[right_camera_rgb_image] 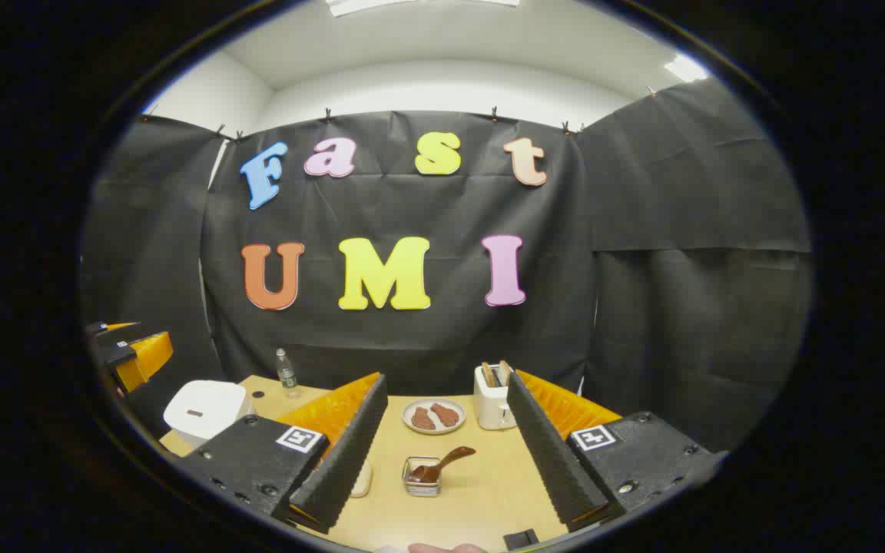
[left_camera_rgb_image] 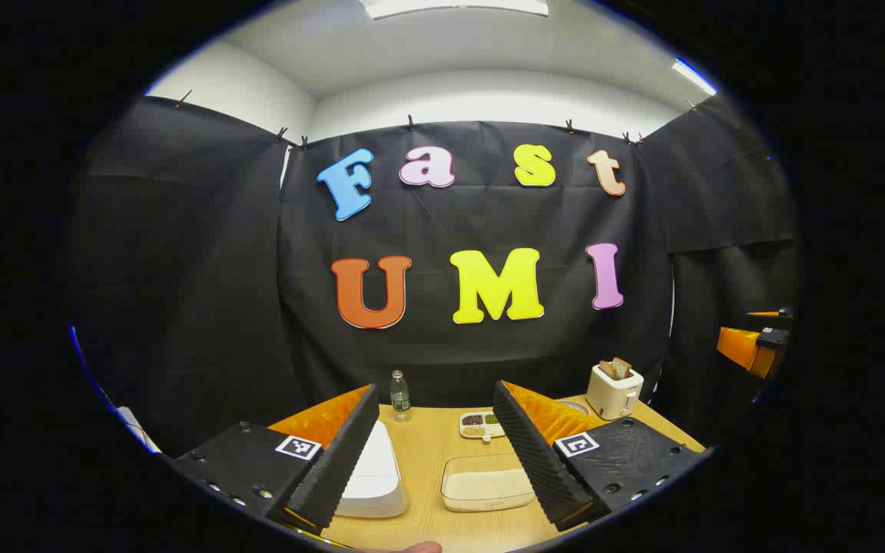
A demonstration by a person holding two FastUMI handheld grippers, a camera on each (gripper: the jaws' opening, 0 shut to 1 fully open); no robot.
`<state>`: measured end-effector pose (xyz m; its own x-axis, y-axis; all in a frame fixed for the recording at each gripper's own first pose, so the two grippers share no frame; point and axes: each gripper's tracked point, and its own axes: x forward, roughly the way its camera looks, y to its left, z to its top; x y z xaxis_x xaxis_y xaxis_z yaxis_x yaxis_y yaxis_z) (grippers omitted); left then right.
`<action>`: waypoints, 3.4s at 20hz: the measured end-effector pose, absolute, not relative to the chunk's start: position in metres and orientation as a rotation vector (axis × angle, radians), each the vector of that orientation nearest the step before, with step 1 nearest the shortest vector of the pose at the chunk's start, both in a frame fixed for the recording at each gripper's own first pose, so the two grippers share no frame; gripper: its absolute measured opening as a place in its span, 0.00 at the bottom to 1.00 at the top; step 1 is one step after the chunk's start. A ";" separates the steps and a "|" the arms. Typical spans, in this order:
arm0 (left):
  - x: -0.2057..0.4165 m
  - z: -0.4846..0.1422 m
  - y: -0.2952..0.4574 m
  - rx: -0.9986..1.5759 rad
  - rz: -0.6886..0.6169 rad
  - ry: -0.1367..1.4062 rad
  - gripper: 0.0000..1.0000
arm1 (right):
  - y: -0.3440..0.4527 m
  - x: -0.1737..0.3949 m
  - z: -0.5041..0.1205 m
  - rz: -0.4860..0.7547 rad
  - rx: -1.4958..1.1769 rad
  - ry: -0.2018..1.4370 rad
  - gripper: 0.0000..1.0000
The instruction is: Close the left gripper, press the button to open the rice cooker; take a wooden spoon from the chopstick holder with the right hand, scoop a spoonful of rice and pour it into the rice cooker, then put the wooden spoon back into the chopstick holder.
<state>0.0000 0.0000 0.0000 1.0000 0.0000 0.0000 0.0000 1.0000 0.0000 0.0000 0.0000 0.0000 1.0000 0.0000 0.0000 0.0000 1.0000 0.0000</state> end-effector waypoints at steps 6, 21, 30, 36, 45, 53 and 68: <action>0.003 0.001 0.002 0.001 -0.001 -0.009 0.95 | 0.003 0.003 0.000 -0.001 -0.011 0.001 0.99; 0.012 -0.007 0.016 -0.006 0.016 0.008 0.54 | 0.008 0.004 -0.004 -0.005 -0.024 0.020 1.00; 0.038 -0.050 0.069 -0.017 0.135 0.145 0.00 | 0.021 0.005 -0.012 0.009 -0.054 0.050 0.99; 0.069 -0.127 0.129 -0.073 0.265 0.331 0.00 | 0.035 0.008 -0.025 0.021 -0.075 0.103 1.00; 0.082 -0.232 0.163 -0.112 0.327 0.540 0.00 | 0.059 0.013 -0.040 0.037 -0.134 0.174 0.99; 0.086 -0.266 0.177 -0.098 0.355 0.617 0.00 | 0.068 0.018 -0.052 0.050 -0.130 0.211 0.99; 0.091 -0.275 0.171 -0.153 0.327 0.666 0.01 | 0.070 0.017 -0.051 0.069 -0.133 0.207 1.00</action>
